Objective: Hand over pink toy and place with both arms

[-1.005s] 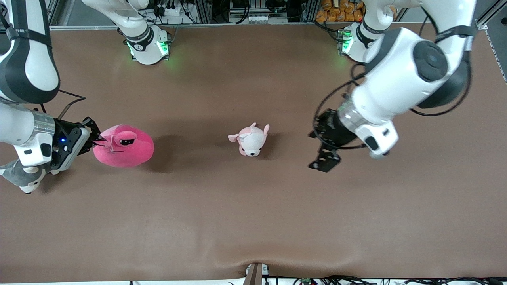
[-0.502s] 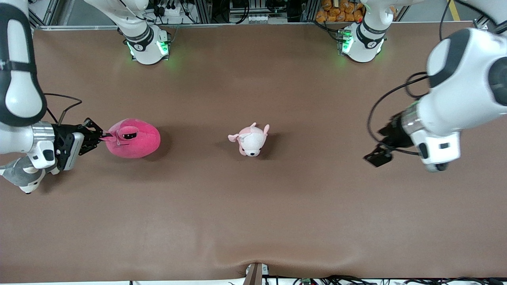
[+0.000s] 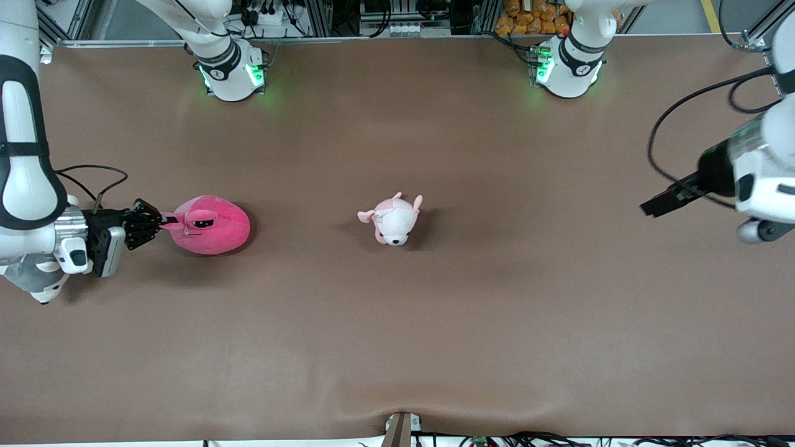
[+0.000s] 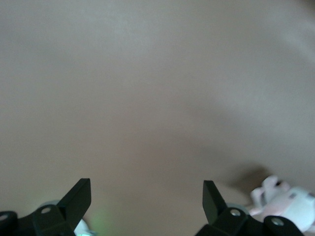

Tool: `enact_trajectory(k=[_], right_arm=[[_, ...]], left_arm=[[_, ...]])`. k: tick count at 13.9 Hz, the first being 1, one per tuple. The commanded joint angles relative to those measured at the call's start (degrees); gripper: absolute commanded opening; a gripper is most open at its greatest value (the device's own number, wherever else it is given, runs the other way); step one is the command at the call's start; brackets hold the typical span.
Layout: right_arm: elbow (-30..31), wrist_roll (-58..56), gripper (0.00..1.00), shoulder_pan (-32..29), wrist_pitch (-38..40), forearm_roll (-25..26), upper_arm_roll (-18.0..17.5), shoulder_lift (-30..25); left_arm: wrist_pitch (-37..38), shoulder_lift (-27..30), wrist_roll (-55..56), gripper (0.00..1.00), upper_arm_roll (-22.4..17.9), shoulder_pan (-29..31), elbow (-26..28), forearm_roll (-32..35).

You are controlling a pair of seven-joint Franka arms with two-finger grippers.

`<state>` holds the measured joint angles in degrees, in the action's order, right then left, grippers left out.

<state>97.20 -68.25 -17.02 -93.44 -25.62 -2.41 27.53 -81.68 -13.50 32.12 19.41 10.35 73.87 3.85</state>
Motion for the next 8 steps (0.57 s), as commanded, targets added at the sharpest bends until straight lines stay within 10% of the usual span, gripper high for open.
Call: enact_trajectory(k=[1,2,3,4,8], right_arm=[[-2.1,-0.8,0.0,-1.4,-0.6,-1.1,-1.1,1.4],[-2.1,-0.8,0.25,-1.4,-1.2,-1.0,-1.1,1.5],[-2.2,-0.4,0.85,-1.3,-1.4,-1.0,-1.1,1.5],[-2.4,-0.6,1.0,-1.3,-1.4,-0.7,-1.1,1.5],[-5.1,4.2,1.0,1.4,-1.3,5.3,-1.2,-1.2]], left_arm=[[-0.8,6.5,-10.2,1.0,-7.2,-4.4,7.8,0.3],[-1.1,8.6,-12.2,1.0,-12.0,-7.9,10.1,-0.1],[-1.1,11.1,-14.9,1.0,-15.1,-11.0,12.9,-0.7],[-1.1,13.3,-17.2,1.0,-17.2,-12.7,15.7,-1.2],[-0.8,16.0,-19.0,1.0,-17.9,-13.5,17.8,-2.4]])
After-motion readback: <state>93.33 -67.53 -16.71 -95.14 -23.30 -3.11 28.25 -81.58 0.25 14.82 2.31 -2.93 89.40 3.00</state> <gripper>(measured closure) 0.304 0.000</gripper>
